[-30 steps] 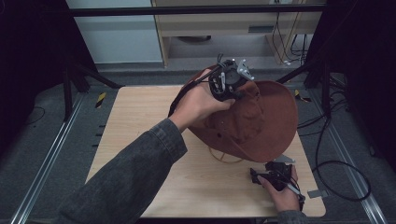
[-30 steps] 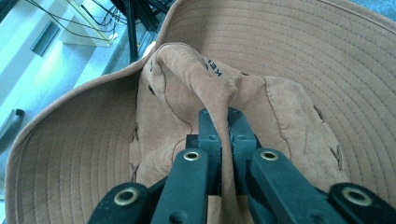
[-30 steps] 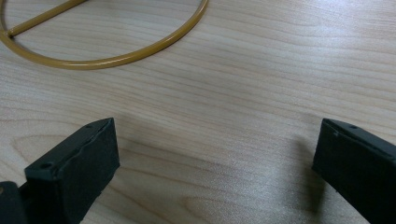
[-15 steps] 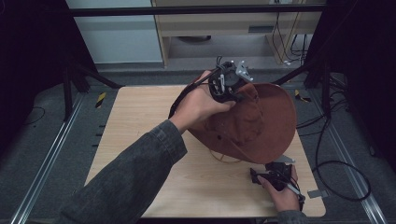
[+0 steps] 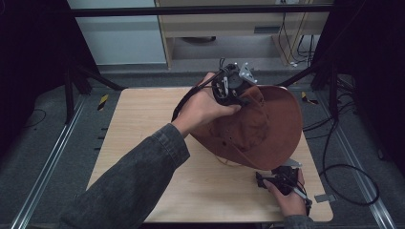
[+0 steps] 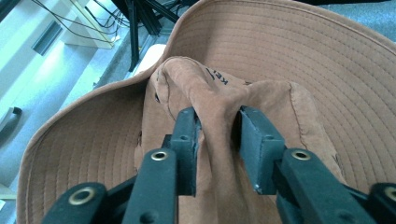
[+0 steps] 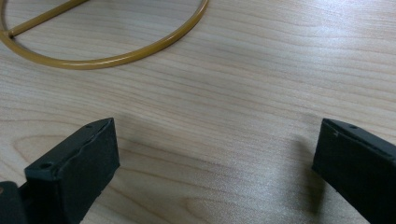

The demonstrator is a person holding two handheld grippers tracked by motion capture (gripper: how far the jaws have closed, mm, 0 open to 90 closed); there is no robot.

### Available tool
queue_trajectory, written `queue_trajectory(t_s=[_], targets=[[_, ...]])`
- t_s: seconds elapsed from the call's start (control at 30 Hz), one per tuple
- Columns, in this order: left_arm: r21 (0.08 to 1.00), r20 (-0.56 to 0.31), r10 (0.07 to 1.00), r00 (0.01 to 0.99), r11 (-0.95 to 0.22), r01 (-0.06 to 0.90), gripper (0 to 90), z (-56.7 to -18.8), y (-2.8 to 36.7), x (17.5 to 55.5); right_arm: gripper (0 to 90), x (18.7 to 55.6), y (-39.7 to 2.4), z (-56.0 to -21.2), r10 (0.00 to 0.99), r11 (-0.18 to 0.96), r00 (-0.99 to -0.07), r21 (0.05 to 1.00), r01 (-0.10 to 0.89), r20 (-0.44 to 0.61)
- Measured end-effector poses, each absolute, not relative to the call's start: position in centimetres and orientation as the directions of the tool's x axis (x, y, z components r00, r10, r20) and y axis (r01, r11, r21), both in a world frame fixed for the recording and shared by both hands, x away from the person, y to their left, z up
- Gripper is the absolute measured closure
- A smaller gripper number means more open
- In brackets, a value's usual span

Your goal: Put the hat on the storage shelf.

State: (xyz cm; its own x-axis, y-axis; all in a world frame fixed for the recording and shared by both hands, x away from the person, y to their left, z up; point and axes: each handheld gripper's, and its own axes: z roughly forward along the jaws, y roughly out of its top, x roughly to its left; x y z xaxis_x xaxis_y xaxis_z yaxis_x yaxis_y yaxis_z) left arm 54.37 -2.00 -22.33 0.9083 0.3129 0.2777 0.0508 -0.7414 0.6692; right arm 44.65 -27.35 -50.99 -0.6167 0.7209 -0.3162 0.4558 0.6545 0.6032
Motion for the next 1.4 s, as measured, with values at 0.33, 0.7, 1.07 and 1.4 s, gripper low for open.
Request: queue_trajectory(t_s=[0.33,0.7,1.07,1.4], targets=[[0.673,0.282,0.309,0.908,-0.739,0.043,60.8,-22.6,-2.1,54.3,0.4,44.6,-27.4,-51.0,0.721,0.654,-0.617,0.603,0.456,-0.316],[0.672,0.285,0.304,0.909,-0.740,0.037,49.3,-22.9,-1.9,54.2,0.4,44.6,-27.4,-51.0,0.721,0.654,-0.617,0.604,0.456,-0.316],[0.667,0.278,0.282,0.918,-0.744,0.027,43.3,-23.5,-2.1,53.9,0.4,44.7,-27.4,-51.0,0.721,0.654,-0.617,0.603,0.456,-0.316],[0.667,0.274,0.266,0.924,-0.745,0.017,40.9,-23.7,-2.2,53.4,0.5,44.6,-27.4,-50.9,0.719,0.653,-0.624,0.602,0.458,-0.305]])
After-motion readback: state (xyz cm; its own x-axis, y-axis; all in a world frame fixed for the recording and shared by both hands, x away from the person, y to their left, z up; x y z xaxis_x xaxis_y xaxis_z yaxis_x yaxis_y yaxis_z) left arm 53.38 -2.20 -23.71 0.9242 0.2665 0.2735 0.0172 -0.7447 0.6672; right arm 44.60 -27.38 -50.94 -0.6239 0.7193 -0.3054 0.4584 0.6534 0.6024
